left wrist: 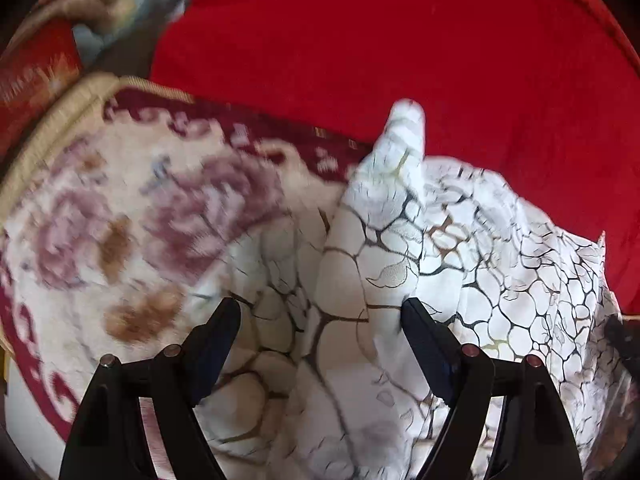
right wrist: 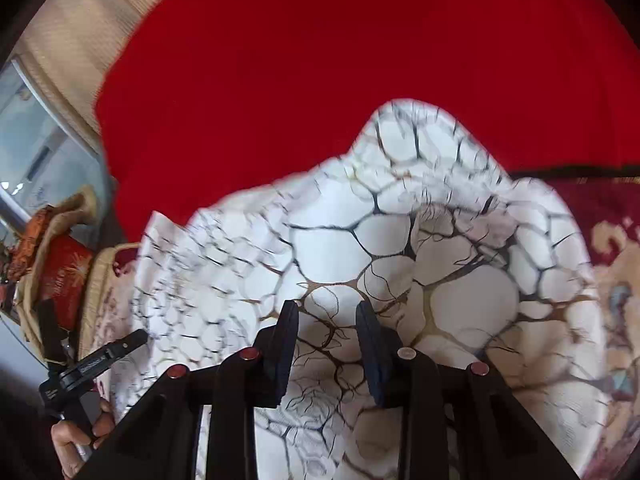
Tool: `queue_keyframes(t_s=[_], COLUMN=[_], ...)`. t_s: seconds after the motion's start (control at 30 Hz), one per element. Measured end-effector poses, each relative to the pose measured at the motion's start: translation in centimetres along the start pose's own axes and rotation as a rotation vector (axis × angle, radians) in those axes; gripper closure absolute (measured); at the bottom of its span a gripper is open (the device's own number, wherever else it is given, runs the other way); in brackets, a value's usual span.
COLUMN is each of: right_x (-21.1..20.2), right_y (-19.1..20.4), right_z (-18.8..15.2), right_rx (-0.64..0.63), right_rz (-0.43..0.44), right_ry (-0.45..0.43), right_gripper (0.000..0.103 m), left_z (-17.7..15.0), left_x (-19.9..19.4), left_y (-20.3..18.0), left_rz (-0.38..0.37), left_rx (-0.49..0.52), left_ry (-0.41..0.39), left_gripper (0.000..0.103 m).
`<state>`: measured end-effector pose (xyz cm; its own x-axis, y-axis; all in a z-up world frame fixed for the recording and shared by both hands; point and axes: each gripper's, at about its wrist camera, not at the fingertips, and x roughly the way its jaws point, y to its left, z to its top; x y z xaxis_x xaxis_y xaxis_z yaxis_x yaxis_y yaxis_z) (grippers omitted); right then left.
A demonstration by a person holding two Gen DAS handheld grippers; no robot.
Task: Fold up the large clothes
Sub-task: 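Press the folded coat flat with both grippers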
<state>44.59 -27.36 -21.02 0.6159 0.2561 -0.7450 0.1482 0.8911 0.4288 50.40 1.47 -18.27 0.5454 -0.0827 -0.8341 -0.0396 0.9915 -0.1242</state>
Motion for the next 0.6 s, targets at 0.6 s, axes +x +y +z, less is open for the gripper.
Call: queue_keyframes(t_s=[0.6], right_x=[-13.3], right_y=[-1.8], right_z=[-11.6], right_rx=[-0.085], right_rz=[-0.097], right_ry=[-0.092], right_gripper=[0.069], left_z=[-12.4], left_x=[-9.6], left_y=[-3.4], left_rz=[-0.045], left_rx=[0.206], left_ry=[-0.239], left_gripper=[0.02])
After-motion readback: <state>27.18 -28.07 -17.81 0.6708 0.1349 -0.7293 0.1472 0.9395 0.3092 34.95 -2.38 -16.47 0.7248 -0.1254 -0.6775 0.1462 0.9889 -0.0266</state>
